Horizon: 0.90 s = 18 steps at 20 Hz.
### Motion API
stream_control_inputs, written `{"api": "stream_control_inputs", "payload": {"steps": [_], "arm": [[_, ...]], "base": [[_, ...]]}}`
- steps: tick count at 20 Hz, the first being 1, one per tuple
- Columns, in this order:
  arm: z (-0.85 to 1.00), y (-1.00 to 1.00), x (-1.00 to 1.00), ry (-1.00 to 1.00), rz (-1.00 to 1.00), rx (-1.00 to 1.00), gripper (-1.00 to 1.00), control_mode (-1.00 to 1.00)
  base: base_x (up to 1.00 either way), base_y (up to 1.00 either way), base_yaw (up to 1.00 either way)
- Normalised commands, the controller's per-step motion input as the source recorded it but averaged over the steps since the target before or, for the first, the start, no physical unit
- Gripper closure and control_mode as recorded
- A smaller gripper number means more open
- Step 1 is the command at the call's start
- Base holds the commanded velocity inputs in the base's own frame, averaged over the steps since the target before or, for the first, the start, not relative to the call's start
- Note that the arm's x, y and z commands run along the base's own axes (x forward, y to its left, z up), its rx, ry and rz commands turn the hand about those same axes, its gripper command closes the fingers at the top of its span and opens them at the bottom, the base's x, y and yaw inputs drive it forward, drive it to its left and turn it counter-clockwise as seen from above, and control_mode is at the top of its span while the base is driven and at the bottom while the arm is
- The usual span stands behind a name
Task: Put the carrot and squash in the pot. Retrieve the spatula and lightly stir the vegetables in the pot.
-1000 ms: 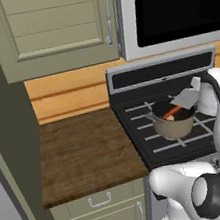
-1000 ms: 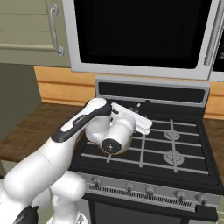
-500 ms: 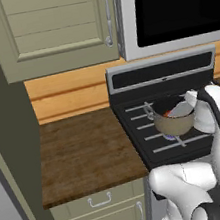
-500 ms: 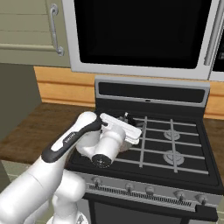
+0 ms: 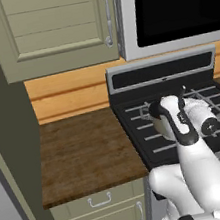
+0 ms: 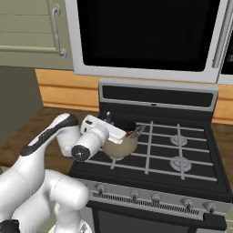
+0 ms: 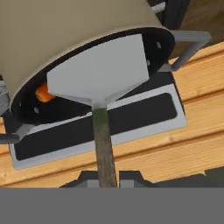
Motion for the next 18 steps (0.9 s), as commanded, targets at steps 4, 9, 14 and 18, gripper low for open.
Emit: {"api": "stream_control_inputs", "payload": {"steps": [4,9,14,18], "arm": [[0.11,0.18,-0.78,0.00,0.00,0.07,1.00,-1.00],[0.34,-0.12,0.43,0.00,0.00,0.02,1.00,-1.00],[0.01,-0.33,0.59,0.09,0.00,0.02,1.00,-1.00],[-0.33,-0.36,0.03,0.06,0.00,0.00,1.00,-1.00]], "base": [[0.00,0.00,0.00],[0.00,0.00,0.00],[0.00,0.00,0.00],[0.00,0.00,0.00]]}}
